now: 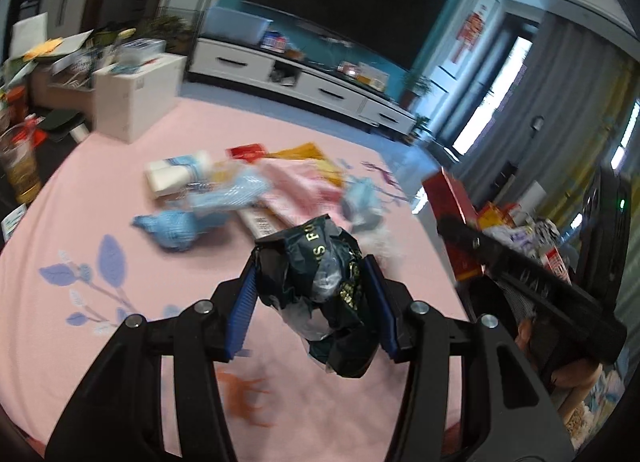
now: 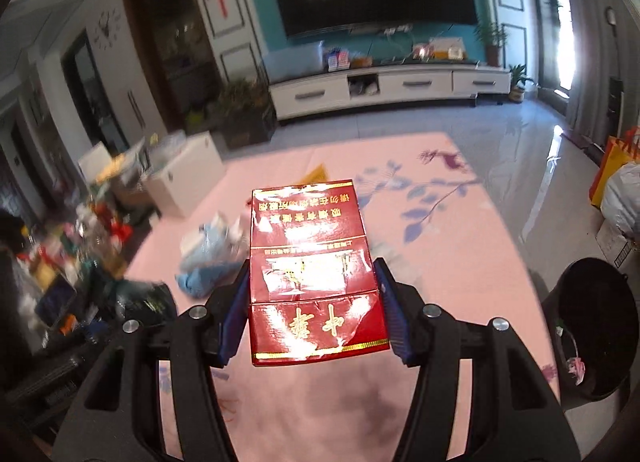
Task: Collect trash
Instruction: 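Carry the black bag and red box over the bin and release both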
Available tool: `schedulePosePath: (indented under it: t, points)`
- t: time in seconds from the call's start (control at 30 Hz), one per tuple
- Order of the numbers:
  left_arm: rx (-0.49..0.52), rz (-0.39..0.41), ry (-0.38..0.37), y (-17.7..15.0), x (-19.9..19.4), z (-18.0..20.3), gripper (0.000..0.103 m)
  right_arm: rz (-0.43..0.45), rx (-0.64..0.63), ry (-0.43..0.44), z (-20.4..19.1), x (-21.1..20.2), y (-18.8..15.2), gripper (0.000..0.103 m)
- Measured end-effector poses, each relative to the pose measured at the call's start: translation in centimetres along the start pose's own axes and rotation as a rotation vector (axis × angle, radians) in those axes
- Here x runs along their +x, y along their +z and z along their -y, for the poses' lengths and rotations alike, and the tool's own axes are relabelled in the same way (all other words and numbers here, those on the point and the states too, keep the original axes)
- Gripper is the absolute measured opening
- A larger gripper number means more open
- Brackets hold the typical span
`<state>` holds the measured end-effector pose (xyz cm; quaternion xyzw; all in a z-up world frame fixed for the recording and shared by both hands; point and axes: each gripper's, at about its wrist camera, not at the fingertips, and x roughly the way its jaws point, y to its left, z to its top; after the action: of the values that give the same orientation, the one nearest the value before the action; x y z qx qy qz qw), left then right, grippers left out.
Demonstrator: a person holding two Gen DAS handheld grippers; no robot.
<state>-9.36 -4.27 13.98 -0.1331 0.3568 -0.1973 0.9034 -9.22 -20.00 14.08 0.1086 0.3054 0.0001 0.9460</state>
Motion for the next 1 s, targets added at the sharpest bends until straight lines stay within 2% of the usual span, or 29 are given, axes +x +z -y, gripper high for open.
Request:
schedulePosePath:
  t: [0.33,0.53,0.73,1.0]
  points:
    - [0.182,-0.015,-0.073,-0.9,3.4,11.8,0.052,0.138,0.139,-0.129,8.1,-5.6,1.0,0.058]
    - [0.279,-0.039,-0.119,-2.0,6.2,18.0,0.052,0.162,0.267,-0.238,14.3,-7.6,0.5,0.058]
    - [0.370,-0.105,-0.178,-3.8,10.3,24.1,0.052,0.179,0.400,-0.353,19.8,-8.9,-0.7,0.058]
    - [0.440,-0.208,-0.231,-6.4,15.8,29.4,0.052,0.148,0.582,-0.444,26.5,-9.3,-3.2,0.058]
